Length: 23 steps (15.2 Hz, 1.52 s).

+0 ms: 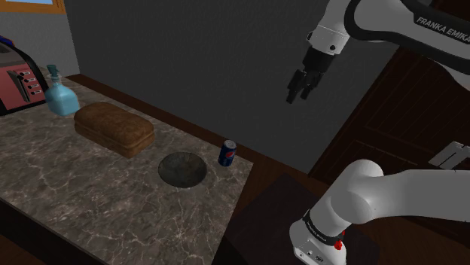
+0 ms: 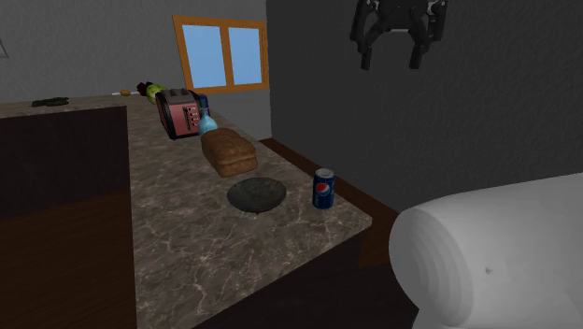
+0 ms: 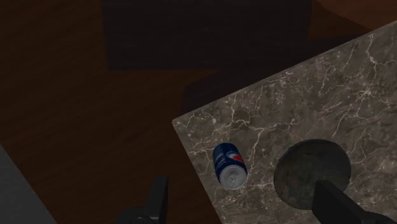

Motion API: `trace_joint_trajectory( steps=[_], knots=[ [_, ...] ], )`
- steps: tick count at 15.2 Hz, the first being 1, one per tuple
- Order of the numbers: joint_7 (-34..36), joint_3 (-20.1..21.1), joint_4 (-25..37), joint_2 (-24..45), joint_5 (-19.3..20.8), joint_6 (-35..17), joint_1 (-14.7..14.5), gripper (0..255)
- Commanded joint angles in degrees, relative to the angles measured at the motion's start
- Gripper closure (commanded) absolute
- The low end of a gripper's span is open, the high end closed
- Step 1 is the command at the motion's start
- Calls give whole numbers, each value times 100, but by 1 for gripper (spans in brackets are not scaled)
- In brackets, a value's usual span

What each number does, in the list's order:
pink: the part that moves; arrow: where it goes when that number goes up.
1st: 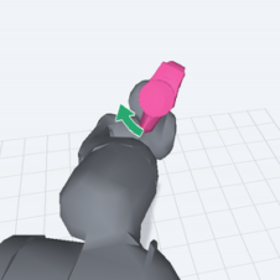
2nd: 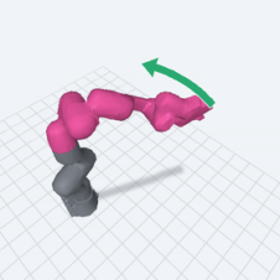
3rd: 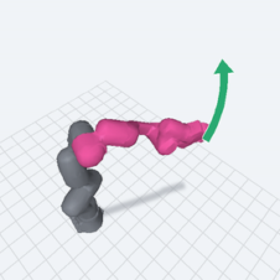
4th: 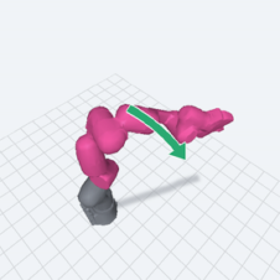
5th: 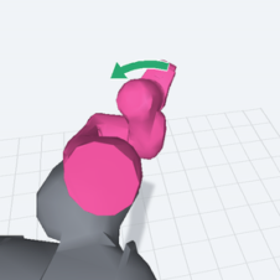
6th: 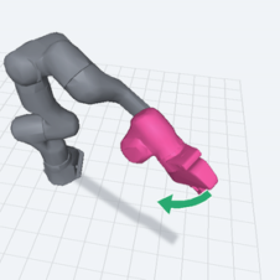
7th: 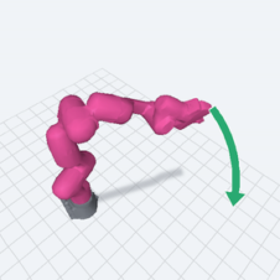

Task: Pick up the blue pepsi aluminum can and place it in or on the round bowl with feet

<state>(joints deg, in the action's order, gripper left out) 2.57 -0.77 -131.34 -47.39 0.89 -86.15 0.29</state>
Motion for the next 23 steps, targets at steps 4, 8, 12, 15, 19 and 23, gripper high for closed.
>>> trace_joint_trajectory(
  steps=[4,8,12,15,19,23],
  knots=[
    [219,99,-425,167,-79,-573,20,0],
    [500,234,-892,515,-181,-1364,42,0],
    [775,370,-1235,1011,-272,-2181,62,0],
    [979,471,-1405,1478,-328,-2804,77,0],
    [1254,599,-1512,2218,-376,-3630,102,0],
    [1541,716,-1478,3066,-377,-4423,137,0]
  ],
)
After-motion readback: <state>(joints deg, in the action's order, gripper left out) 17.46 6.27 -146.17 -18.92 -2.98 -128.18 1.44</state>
